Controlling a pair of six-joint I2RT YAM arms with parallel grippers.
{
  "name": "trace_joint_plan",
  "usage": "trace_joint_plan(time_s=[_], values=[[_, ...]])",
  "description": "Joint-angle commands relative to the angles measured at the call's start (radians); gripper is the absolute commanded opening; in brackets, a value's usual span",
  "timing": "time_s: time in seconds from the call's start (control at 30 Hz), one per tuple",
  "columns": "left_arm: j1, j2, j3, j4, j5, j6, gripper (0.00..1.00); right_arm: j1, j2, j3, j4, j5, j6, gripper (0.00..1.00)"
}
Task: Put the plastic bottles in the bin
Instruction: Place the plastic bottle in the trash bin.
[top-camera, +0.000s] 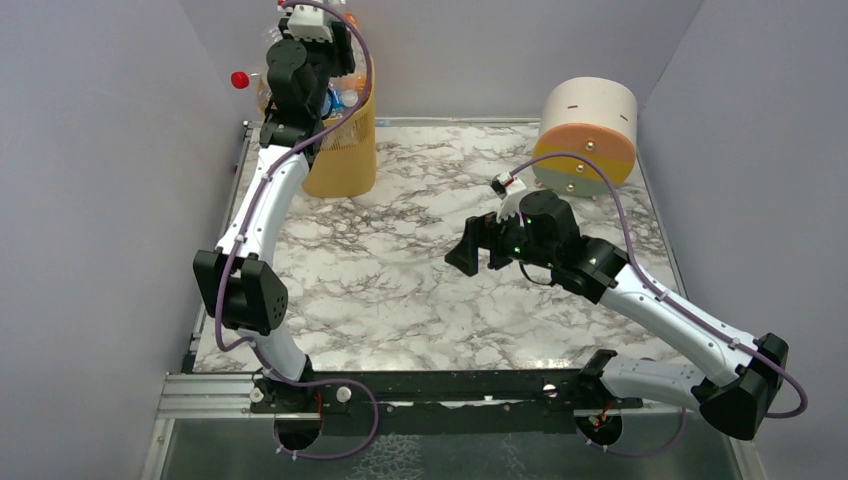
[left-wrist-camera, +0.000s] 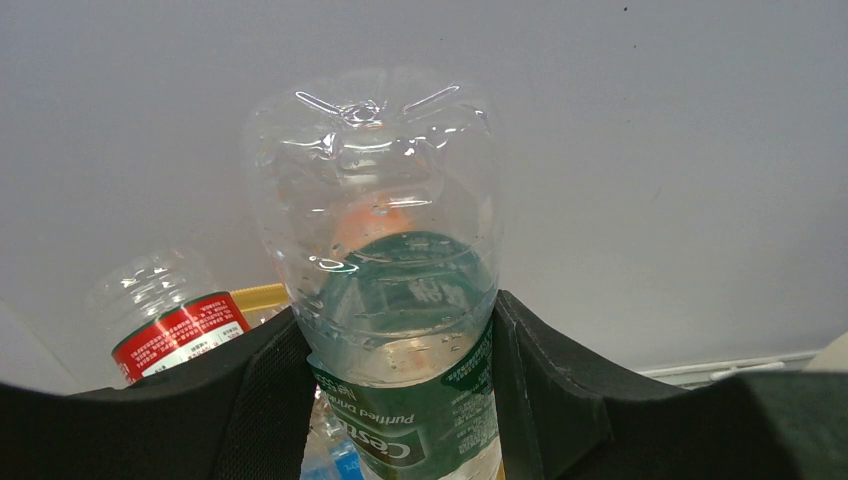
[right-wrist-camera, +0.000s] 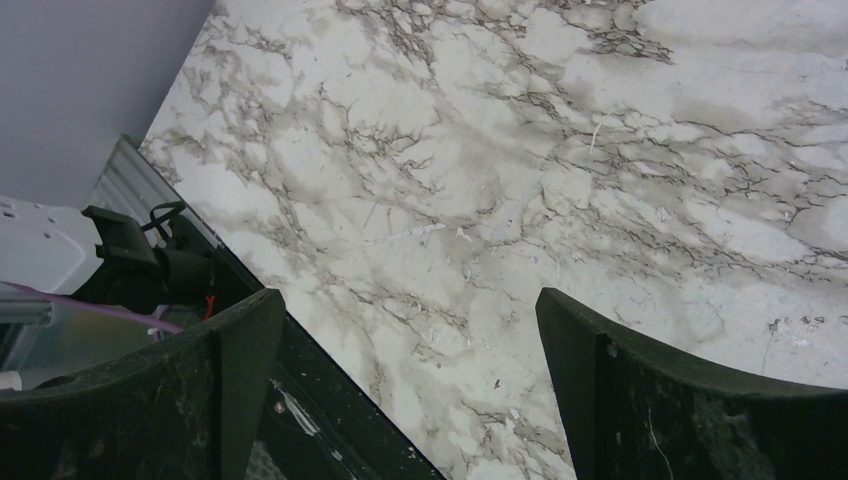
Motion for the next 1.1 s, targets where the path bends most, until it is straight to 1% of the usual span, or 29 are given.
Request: trace_joint_plan(time_s=[0.0, 0.3, 0.63, 0.87, 1.0, 1.03, 1.07], values=[[0.008, 0.042, 0.044, 0.041, -0.036, 0.062, 0.53, 0.002, 0.009, -0.017, 0.043, -0.031, 0.013, 1.0], [0.017, 0.074, 0.02, 0.026, -0.033, 0.063, 0.53, 0.002, 0.024, -0.02, 0.051, -0.037, 0.016, 0.99], [0.045, 0.126, 0.041, -0.046, 0.001, -0.001, 0.54, 0.001, 0.038, -0.023, 0.062, -0.045, 0.021, 0.99], [0.057, 0.118, -0.003, -0.049, 0.011, -0.022, 0.55, 0.002, 0.042, -0.024, 0.068, -0.049, 0.022, 1.0], [0.063, 0.107, -0.018, -0.062, 0.015, -0.034, 0.57, 0.001, 0.046, -0.027, 0.073, -0.052, 0.022, 1.0], [0.064, 0.105, -0.015, -0.071, 0.017, -0.037, 0.59, 0.002, 0.046, -0.029, 0.075, -0.053, 0.023, 1.0], [0.065, 0.102, -0.011, -0.079, 0.017, -0.04, 0.64, 0.002, 0.045, -0.029, 0.076, -0.053, 0.023, 1.0]])
